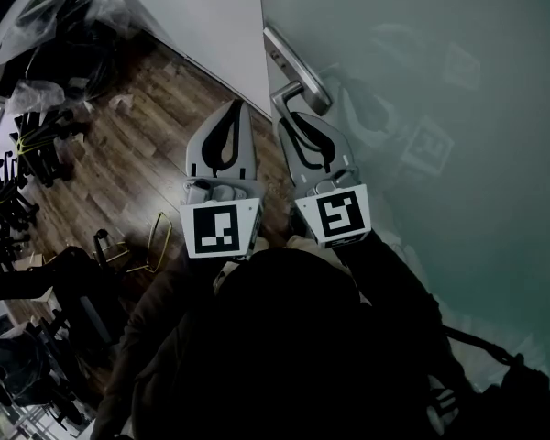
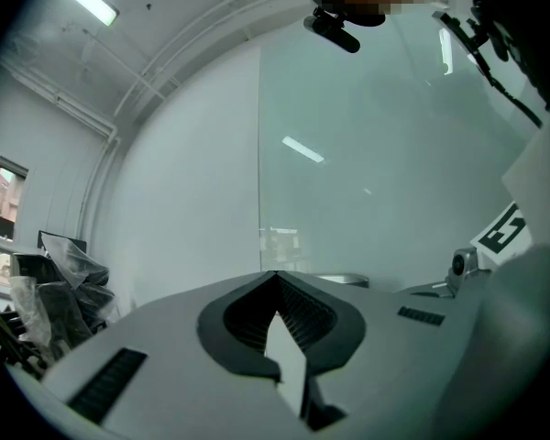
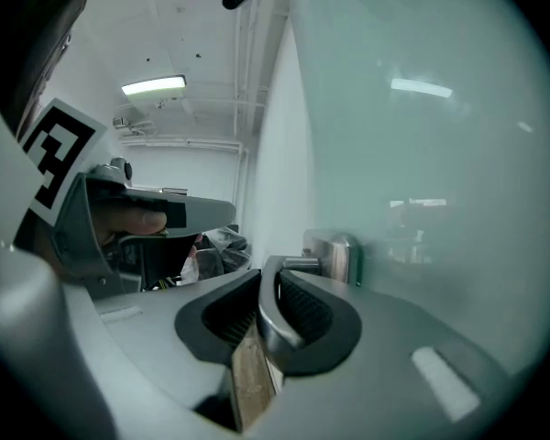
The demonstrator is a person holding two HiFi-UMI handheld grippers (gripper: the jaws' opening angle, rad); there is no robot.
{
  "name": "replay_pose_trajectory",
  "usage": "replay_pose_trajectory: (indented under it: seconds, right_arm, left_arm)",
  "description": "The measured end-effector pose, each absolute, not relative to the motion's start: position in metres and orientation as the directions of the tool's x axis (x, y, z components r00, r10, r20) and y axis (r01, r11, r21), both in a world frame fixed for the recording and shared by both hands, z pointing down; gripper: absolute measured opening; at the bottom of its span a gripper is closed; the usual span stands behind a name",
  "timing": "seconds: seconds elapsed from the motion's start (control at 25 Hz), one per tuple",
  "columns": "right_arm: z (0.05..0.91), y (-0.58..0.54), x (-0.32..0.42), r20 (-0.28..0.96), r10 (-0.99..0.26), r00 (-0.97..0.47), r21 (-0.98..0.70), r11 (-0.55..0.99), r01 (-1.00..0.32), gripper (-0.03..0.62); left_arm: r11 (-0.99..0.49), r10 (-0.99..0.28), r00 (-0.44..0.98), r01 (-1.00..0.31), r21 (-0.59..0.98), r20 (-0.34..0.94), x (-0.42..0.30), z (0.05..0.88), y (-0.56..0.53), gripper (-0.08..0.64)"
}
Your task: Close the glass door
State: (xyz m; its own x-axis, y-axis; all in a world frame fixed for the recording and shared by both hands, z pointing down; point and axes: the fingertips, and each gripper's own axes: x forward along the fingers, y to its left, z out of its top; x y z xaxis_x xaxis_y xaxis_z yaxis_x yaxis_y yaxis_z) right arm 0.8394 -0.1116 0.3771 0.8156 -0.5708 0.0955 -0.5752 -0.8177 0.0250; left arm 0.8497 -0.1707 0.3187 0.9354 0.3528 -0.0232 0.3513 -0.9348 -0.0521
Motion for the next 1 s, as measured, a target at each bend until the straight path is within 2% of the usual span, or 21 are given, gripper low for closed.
replay_pose_trajectory:
  seconds: [0.92,1.0]
  right_arm:
    - [0.378,-0.124,0.826,0.146,-0.628,0.764,-0.03,-0.775,-0.631,0.055]
    - [0.374,-0.132,0.822,0.117,-0.645,0.756,-0.035,-0.763,-0.645,0.055]
  left_arm:
    - [-0.951,0.308,0.951,0.307,-0.049,-0.027,0.833,0.315,-0.184,-0.003]
    - [-0.952,0.304,0.952,0.302,-0.052,-0.036,0.823,0.317,-0.19,-0.003]
